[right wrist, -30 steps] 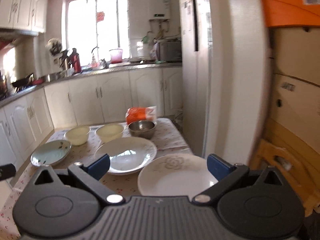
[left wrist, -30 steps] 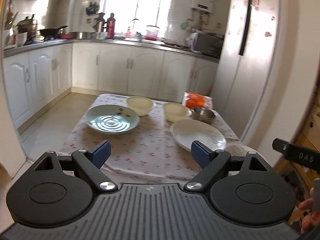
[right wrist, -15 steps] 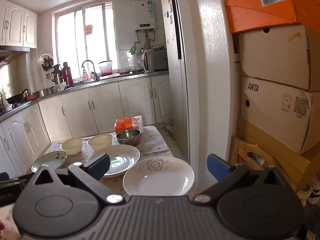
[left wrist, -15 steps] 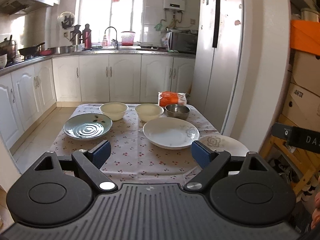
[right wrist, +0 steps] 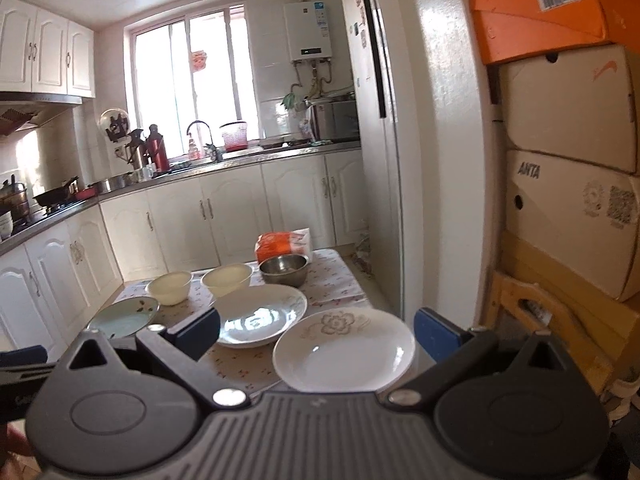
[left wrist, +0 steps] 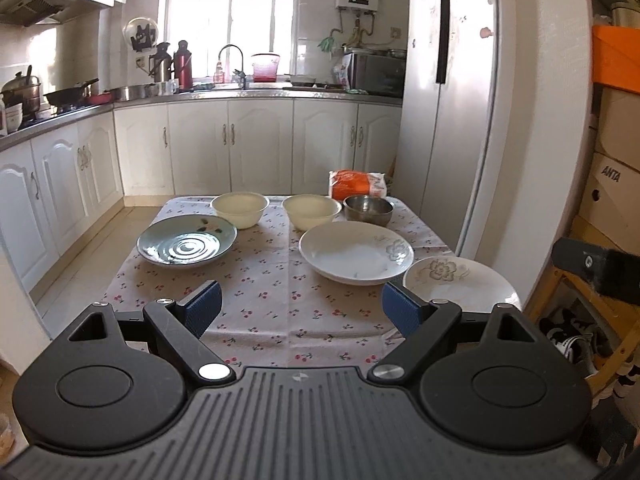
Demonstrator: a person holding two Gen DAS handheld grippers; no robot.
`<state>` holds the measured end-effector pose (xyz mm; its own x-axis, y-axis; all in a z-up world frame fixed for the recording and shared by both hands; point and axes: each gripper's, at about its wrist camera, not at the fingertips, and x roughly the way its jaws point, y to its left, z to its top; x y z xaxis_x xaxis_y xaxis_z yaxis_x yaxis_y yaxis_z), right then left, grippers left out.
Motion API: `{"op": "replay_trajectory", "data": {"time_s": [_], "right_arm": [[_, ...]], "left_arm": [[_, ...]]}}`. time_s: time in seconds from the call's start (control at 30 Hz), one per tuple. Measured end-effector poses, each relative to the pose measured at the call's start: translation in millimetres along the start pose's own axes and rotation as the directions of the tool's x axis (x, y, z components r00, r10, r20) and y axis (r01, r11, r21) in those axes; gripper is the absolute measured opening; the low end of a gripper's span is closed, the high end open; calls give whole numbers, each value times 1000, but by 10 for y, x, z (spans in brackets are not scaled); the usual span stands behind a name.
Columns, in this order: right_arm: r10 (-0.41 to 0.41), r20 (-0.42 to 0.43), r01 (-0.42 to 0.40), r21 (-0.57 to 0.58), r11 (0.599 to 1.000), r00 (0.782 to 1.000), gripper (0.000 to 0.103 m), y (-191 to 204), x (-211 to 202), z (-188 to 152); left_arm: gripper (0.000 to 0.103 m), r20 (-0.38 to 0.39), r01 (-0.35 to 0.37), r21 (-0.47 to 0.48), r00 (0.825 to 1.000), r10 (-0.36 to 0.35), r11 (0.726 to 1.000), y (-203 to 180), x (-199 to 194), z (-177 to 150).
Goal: Organize plates and bowls
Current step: 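Reach the right gripper toward the white flower-print plate's rim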
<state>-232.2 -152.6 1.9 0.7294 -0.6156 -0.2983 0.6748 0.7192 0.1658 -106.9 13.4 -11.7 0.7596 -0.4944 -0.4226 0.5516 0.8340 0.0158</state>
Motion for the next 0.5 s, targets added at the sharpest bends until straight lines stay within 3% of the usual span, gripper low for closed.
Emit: {"op": "replay_trajectory", "data": {"time_s": [0.3,0.5], "right_arm": [[-7,-57,7,-16,1000,998,102,189,246,-203],[32,-90,-35,-33,999,995,102,335,413,-338]], "left_arm": [[103,-62,-46,-23,997,44,999,39,172,16],[103,-121,-69,-49,991,63,996,85,327,-40]]}}
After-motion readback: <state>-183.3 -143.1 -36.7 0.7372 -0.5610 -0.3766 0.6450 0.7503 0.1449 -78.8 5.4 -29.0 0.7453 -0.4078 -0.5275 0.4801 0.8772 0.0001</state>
